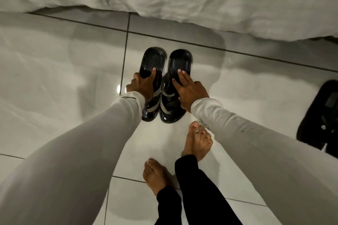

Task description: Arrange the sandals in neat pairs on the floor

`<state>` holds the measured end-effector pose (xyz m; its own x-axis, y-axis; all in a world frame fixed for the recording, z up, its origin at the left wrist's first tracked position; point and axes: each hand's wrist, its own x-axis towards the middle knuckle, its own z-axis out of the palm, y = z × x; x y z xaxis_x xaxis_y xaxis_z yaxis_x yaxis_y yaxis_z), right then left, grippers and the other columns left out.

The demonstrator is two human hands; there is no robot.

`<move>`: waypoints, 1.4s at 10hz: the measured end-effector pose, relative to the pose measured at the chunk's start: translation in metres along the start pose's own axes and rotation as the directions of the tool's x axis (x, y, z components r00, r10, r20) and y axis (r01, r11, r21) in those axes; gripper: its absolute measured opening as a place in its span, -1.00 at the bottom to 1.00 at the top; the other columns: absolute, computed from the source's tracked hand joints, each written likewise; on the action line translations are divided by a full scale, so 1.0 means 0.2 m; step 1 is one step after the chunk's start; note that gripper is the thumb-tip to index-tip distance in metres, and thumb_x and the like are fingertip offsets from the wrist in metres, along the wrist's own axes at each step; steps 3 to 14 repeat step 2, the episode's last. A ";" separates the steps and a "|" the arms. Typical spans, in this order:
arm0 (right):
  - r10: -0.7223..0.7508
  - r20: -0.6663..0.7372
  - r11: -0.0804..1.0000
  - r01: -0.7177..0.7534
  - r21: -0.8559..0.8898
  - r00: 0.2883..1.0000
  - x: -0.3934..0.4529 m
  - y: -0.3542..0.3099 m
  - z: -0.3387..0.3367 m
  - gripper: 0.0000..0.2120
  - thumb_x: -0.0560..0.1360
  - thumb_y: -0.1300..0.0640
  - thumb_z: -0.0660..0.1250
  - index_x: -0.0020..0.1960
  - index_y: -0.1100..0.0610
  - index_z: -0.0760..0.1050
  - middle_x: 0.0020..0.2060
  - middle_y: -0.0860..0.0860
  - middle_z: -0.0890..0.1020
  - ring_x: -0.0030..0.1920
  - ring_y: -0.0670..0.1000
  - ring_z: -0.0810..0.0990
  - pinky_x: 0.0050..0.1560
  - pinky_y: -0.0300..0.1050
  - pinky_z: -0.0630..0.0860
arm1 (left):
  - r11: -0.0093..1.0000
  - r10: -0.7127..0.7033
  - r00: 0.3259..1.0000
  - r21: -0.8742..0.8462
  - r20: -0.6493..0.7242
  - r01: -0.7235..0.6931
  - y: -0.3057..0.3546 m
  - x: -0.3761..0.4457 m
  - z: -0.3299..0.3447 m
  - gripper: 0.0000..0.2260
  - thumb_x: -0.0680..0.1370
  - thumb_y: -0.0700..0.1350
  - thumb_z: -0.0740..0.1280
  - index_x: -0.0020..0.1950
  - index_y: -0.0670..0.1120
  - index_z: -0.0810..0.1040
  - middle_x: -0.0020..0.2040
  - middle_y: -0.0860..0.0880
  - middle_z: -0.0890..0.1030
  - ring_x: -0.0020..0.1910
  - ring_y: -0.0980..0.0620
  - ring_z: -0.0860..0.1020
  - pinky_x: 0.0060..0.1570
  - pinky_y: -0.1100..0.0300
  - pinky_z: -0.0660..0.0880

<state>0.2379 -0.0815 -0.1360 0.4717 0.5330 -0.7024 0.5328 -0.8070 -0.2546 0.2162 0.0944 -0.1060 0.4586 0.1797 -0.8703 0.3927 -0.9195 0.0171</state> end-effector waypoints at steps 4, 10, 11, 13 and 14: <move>0.054 0.022 0.997 -0.055 0.054 0.998 -0.22 -0.05 -0.03 -0.18 0.51 0.05 0.37 0.62 0.05 -0.03 0.62 0.17 -0.08 0.62 0.16 -0.08 0.49 0.17 0.22 | 0.999 -0.020 0.999 -0.031 -0.048 0.018 0.05 -0.24 0.07 -0.20 0.59 -0.08 0.33 0.65 0.06 -0.14 0.59 -0.35 -0.01 0.43 -0.39 0.35 0.38 -0.27 0.39; 0.054 0.022 0.997 -0.055 0.054 0.998 -0.22 -0.05 -0.03 -0.18 0.51 0.05 0.37 0.62 0.05 -0.03 0.62 0.17 -0.08 0.62 0.16 -0.08 0.49 0.17 0.22 | 0.999 -0.020 0.999 -0.031 -0.048 0.018 0.05 -0.24 0.07 -0.20 0.59 -0.08 0.33 0.65 0.06 -0.14 0.59 -0.35 -0.01 0.43 -0.39 0.35 0.38 -0.27 0.39; 0.054 0.022 0.997 -0.055 0.054 0.998 -0.22 -0.05 -0.03 -0.18 0.51 0.05 0.37 0.62 0.05 -0.03 0.62 0.17 -0.08 0.62 0.16 -0.08 0.49 0.17 0.22 | 0.999 -0.020 0.999 -0.031 -0.048 0.018 0.05 -0.24 0.07 -0.20 0.59 -0.08 0.33 0.65 0.06 -0.14 0.59 -0.35 -0.01 0.43 -0.39 0.35 0.38 -0.27 0.39; 0.054 0.022 0.997 -0.055 0.054 0.998 -0.22 -0.05 -0.03 -0.18 0.51 0.05 0.37 0.62 0.05 -0.03 0.62 0.17 -0.08 0.62 0.16 -0.08 0.49 0.17 0.22 | 0.999 -0.020 0.999 -0.031 -0.048 0.018 0.05 -0.24 0.07 -0.20 0.59 -0.08 0.33 0.65 0.06 -0.14 0.59 -0.35 -0.01 0.43 -0.39 0.35 0.38 -0.27 0.39; 0.054 0.022 0.997 -0.055 0.054 0.998 -0.22 -0.05 -0.03 -0.18 0.51 0.05 0.37 0.62 0.05 -0.03 0.62 0.17 -0.08 0.62 0.16 -0.08 0.49 0.17 0.22 | 0.999 -0.020 0.999 -0.031 -0.048 0.018 0.05 -0.24 0.07 -0.20 0.59 -0.08 0.33 0.65 0.06 -0.14 0.59 -0.35 -0.01 0.43 -0.39 0.35 0.38 -0.27 0.39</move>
